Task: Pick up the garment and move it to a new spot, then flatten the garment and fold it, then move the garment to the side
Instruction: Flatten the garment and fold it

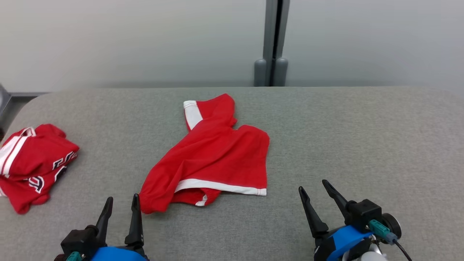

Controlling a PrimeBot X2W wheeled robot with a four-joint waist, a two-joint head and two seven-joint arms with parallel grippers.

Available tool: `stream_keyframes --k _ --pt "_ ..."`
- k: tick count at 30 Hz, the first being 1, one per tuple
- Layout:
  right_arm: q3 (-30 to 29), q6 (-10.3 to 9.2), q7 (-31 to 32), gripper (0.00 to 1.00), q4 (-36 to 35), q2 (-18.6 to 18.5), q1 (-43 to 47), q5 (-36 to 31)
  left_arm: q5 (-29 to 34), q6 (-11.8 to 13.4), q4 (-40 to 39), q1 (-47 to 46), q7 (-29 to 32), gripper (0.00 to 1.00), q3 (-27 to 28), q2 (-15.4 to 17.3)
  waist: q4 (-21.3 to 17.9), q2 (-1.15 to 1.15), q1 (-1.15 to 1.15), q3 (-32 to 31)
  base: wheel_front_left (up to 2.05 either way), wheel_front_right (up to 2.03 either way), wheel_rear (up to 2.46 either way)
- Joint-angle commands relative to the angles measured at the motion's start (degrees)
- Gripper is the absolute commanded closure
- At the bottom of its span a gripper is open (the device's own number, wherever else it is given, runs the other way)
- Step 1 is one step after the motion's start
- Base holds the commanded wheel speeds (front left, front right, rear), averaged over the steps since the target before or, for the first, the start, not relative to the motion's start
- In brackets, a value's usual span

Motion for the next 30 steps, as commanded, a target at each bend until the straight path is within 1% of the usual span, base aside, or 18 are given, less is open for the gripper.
stream_keyframes --k 1,9,13,17,18,19,20,21,22,23,26,30 --pt "0.1 0.03 0.0 0.0 0.3 -0.2 -1.4 0.6 -0.4 -0.1 -0.4 -1.1 -0.2 0.0 -0.1 0.5 2.7 0.0 0.0 2.3 0.0 0.0 0.0" --pt "-0.3 0.03 -0.1 0.0 7.1 -0.2 -5.4 0.7 -2.9 -0.1 -1.6 -3.2 -0.2 0.0 -4.0 3.0 10.4 0.0 0.0 6.3 0.0 0.0 0.0" --pt "-0.9 0.03 0.0 0.0 10.5 -0.3 -6.9 0.2 -4.2 -0.1 -1.5 -3.6 -0.1 0.0 -5.3 3.7 12.9 0.0 0.0 7.8 0.0 0.0 0.0" --pt "-1.8 0.03 -0.1 0.0 13.4 -0.3 -8.0 -0.4 -5.0 -0.1 -1.8 -4.6 -0.1 0.0 -5.7 4.3 14.1 0.0 0.0 9.1 0.0 0.0 0.0" --pt "-1.9 0.03 0.0 0.04 13.8 -0.3 -8.3 -0.4 -5.3 -0.1 -1.9 -4.6 -0.2 0.0 -5.8 4.4 14.2 0.0 0.0 9.5 0.0 0.0 0.0" --pt "-1.9 0.03 0.0 0.21 14.2 -0.3 -8.5 -0.4 -5.3 -0.1 -2.0 -4.6 -0.1 0.0 -6.0 4.5 14.3 0.0 0.0 9.7 0.0 0.0 0.0" --pt "-1.8 0.03 0.0 0.32 14.6 -0.3 -8.3 -0.4 -5.6 -0.1 -2.1 -4.7 -0.1 0.0 -6.1 4.7 14.2 0.0 0.0 9.9 0.0 0.0 0.0" --pt "-1.6 0.03 0.0 0.55 14.9 -0.2 -8.1 -0.4 -5.7 -0.1 -2.2 -5.0 -0.1 0.0 -6.4 4.8 14.1 0.0 0.0 10.0 0.0 0.0 0.0" --pt "-1.5 0.03 0.0 0.85 14.9 -0.2 -8.1 0.0 -5.7 -0.1 -2.4 -5.2 -0.2 0.0 -6.5 4.8 13.9 0.0 0.0 10.2 0.0 0.0 0.0" --pt "-1.5 0.03 0.1 1.0 14.4 -0.2 -8.2 0.2 -5.8 -0.1 -2.5 -5.3 -0.1 0.0 -6.8 4.8 13.6 0.0 0.0 10.3 0.0 0.0 0.0" --pt "-1.5 0.02 0.0 1.0 12.4 -0.3 -7.8 0.5 -6.1 -0.1 -2.9 -5.2 -0.2 0.0 -7.4 5.0 12.4 0.0 0.0 10.2 0.0 0.0 0.0" --pt "-4.2 0.02 0.0 1.0 9.3 -0.3 -6.5 -0.3 -6.0 -0.1 -3.6 -4.1 -0.1 0.0 -8.2 4.9 9.7 0.0 0.0 8.9 0.0 0.0 0.0"
